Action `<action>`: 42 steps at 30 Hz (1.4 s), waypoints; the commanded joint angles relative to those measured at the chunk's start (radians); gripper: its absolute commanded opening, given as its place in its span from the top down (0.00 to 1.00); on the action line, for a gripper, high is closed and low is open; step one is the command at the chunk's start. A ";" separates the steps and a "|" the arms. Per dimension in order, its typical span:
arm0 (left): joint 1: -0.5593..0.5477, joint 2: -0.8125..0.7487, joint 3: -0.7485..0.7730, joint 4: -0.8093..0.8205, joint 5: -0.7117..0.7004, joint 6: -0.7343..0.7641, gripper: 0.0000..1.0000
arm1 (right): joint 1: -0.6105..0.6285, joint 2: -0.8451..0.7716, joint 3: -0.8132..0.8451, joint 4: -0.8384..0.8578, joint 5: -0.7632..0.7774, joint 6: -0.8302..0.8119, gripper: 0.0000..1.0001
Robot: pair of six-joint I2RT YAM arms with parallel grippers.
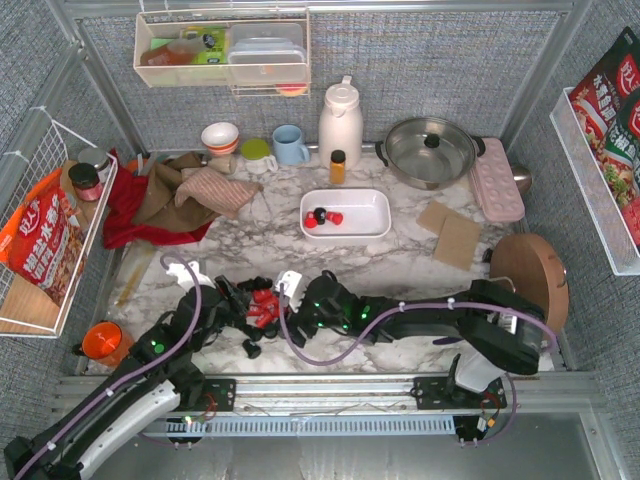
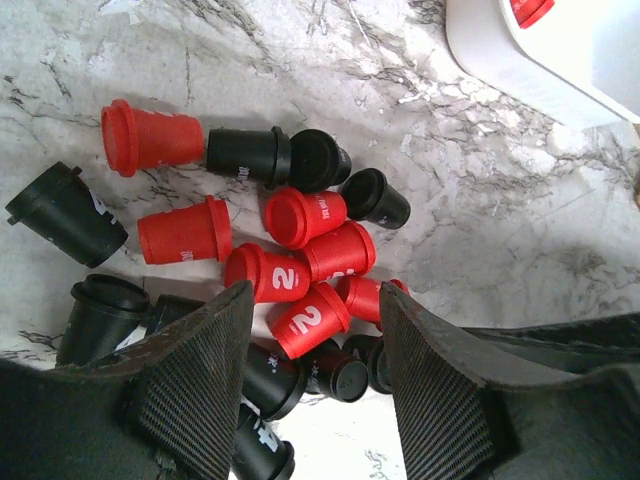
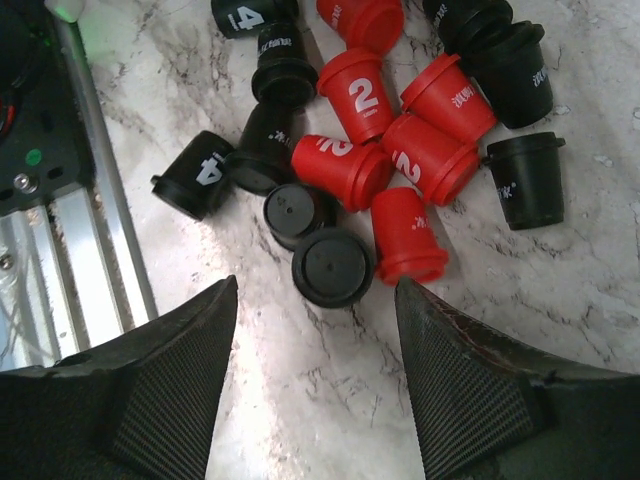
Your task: Mix the coffee capsules in the storage basket
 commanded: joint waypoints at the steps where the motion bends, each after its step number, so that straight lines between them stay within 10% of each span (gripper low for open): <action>1: 0.000 -0.022 -0.003 0.010 0.012 -0.037 0.38 | 0.015 0.063 0.035 0.067 0.023 -0.004 0.32; 42: 0.001 -0.024 -0.011 0.033 0.023 -0.015 0.38 | 0.085 0.180 0.128 -0.128 0.251 -0.117 0.41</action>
